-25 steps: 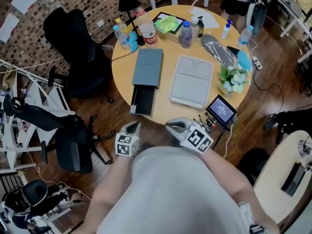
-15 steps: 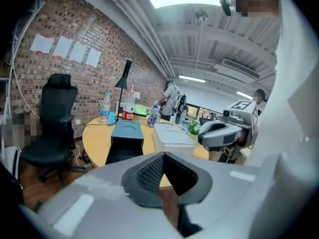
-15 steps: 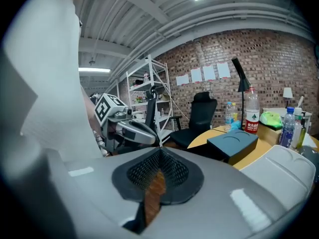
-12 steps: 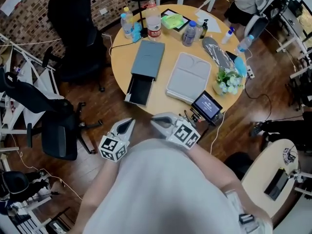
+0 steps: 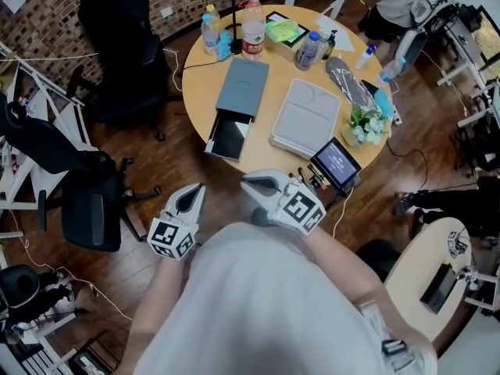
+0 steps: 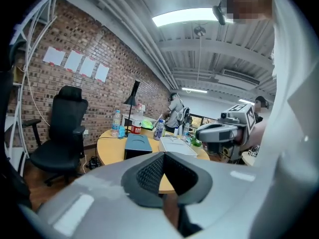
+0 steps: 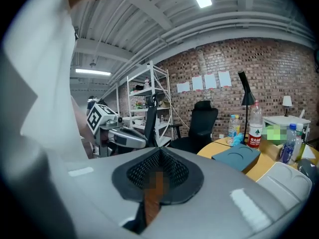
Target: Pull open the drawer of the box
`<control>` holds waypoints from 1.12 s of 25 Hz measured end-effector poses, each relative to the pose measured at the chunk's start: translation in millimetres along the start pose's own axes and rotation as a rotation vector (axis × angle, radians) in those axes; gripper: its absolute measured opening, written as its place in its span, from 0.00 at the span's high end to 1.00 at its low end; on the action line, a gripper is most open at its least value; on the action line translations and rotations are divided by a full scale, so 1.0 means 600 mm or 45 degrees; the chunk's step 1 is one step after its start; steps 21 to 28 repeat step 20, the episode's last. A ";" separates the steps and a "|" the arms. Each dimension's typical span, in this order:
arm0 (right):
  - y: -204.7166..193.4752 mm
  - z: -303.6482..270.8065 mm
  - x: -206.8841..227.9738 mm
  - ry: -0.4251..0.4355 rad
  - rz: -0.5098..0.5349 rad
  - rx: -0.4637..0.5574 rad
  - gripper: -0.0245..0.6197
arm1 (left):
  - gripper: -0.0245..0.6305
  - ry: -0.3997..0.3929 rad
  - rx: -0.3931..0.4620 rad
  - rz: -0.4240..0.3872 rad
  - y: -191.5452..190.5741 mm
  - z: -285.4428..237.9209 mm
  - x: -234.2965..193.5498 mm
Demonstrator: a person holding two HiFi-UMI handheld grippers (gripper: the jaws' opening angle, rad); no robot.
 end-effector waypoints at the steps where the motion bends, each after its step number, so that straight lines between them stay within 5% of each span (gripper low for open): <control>1: 0.003 -0.002 -0.003 -0.003 -0.001 0.001 0.95 | 0.96 0.001 0.007 0.001 0.002 0.004 -0.003; 28: -0.015 -0.052 -0.111 -0.031 -0.081 0.018 0.95 | 0.96 -0.069 -0.081 0.030 -0.051 0.091 -0.008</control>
Point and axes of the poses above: the fingertips, and each gripper's own axes: z backward along the fingers, x to its right, y out of its top, the point moved 7 cm from there along z, backward along the fingers, and after that the axes turned 6 degrees about y, right-handed, at the moved point
